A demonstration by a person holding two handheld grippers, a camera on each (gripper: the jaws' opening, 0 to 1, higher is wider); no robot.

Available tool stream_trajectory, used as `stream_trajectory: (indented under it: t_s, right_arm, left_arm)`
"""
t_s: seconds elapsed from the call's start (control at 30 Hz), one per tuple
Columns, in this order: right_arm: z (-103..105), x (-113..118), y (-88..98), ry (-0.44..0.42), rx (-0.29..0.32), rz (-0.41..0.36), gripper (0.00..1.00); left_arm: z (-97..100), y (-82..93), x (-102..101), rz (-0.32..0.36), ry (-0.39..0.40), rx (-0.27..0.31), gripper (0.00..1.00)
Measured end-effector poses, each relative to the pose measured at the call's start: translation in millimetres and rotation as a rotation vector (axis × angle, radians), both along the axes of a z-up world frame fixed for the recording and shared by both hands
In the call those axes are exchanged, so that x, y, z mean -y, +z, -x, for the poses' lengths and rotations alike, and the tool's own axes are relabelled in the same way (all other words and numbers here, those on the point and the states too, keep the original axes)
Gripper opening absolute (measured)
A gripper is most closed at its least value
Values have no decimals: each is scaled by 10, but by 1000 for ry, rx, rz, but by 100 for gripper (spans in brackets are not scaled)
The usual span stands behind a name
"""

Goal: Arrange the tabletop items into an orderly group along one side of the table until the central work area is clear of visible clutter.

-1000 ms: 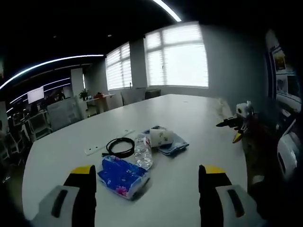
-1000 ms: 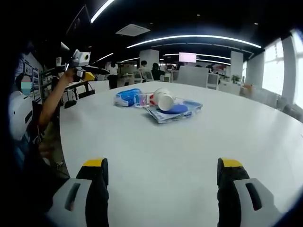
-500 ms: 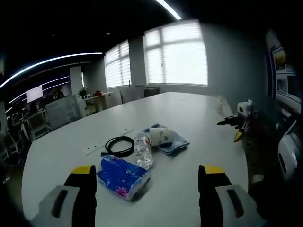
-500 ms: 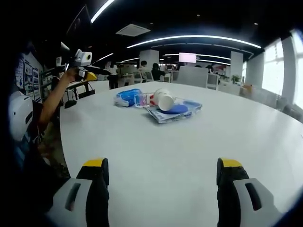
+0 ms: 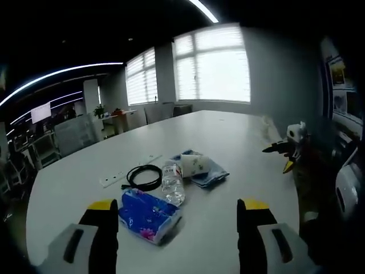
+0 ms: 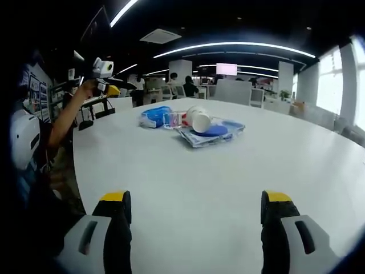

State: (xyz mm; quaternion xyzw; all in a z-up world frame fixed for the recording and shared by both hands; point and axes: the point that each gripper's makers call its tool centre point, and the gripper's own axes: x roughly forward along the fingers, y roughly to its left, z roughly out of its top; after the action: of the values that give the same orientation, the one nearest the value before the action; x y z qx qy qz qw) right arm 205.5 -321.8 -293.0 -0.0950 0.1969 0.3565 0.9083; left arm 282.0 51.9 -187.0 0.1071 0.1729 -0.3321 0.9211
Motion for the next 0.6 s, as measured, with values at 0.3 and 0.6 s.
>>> stream_trajectory:
  t_s: [0.3, 0.6]
  right_arm:
    - [13, -4, 11, 3, 4, 0, 91]
    - [30, 3, -15, 3, -2, 2, 91]
  left_arm:
    - [-24, 11, 22, -1, 2, -6, 84]
    - [-64, -1, 70, 0, -9, -13, 80]
